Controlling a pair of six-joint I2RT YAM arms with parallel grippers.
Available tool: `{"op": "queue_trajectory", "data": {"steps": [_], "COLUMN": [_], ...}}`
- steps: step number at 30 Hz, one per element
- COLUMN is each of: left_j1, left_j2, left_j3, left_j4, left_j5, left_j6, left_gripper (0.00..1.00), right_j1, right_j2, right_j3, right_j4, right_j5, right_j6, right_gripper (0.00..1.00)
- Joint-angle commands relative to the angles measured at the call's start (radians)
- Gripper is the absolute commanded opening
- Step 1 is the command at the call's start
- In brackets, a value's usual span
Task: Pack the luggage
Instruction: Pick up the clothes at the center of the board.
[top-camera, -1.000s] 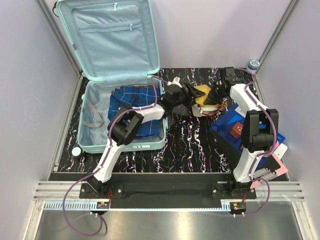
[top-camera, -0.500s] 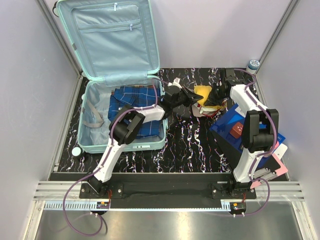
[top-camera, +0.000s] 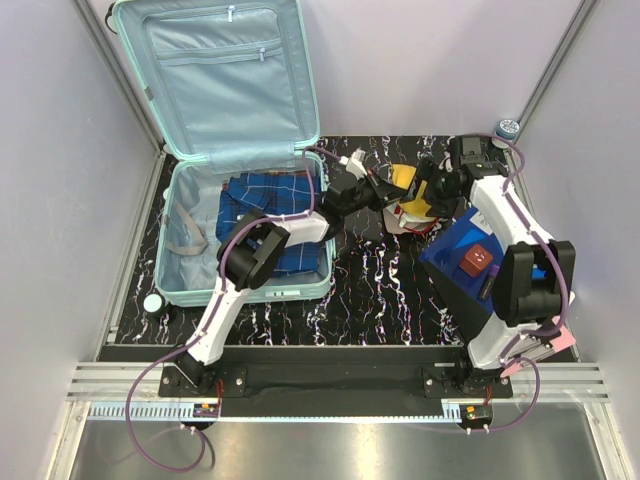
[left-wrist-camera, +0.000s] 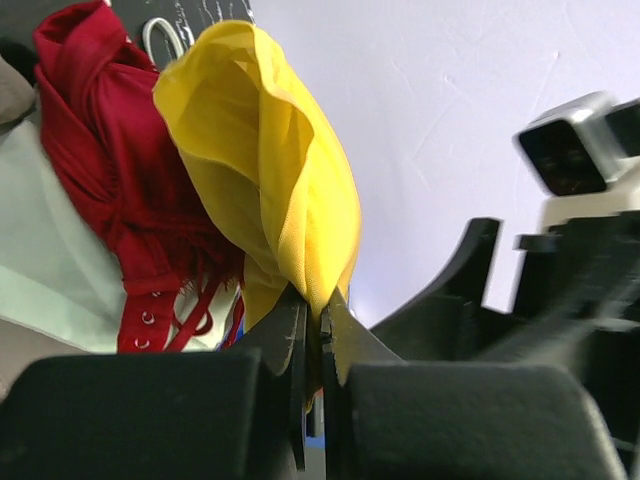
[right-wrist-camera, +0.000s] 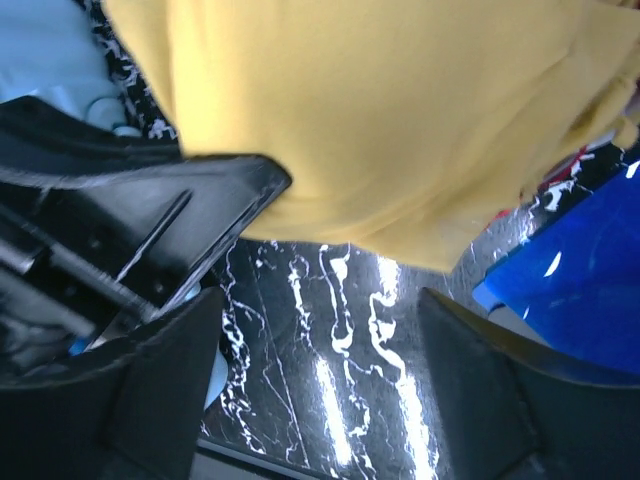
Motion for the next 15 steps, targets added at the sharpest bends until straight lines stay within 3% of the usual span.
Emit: {"op": "queue_trajectory", "data": {"steps": [1, 7, 15], "left_j1": [0.006, 0.007, 0.007], "left_j2": [-0.099, -0.128, -0.211], "left_j3": [-0.024, -0.076, -0.098], "left_j4": [0.158, 0.321, 0.364], "left_j5": [0.053, 0.102, 0.179], "left_j6": [0.088, 0.057, 0.040], "left_gripper": [0.00, 0.00, 0.00], "right_j1": [-0.001, -0.012, -0.070], "right_j2": [-0.123, -0.252, -0.330], "right_j3": [-0.018, -0.021, -0.006], "right_j4": [-0.036, -0.102, -0.134], "right_j5": [0.003, 0.081, 0.121], "right_j6": [-0.040, -0.062, -0.068], "right_gripper": [0.92, 0.99, 1.00]}}
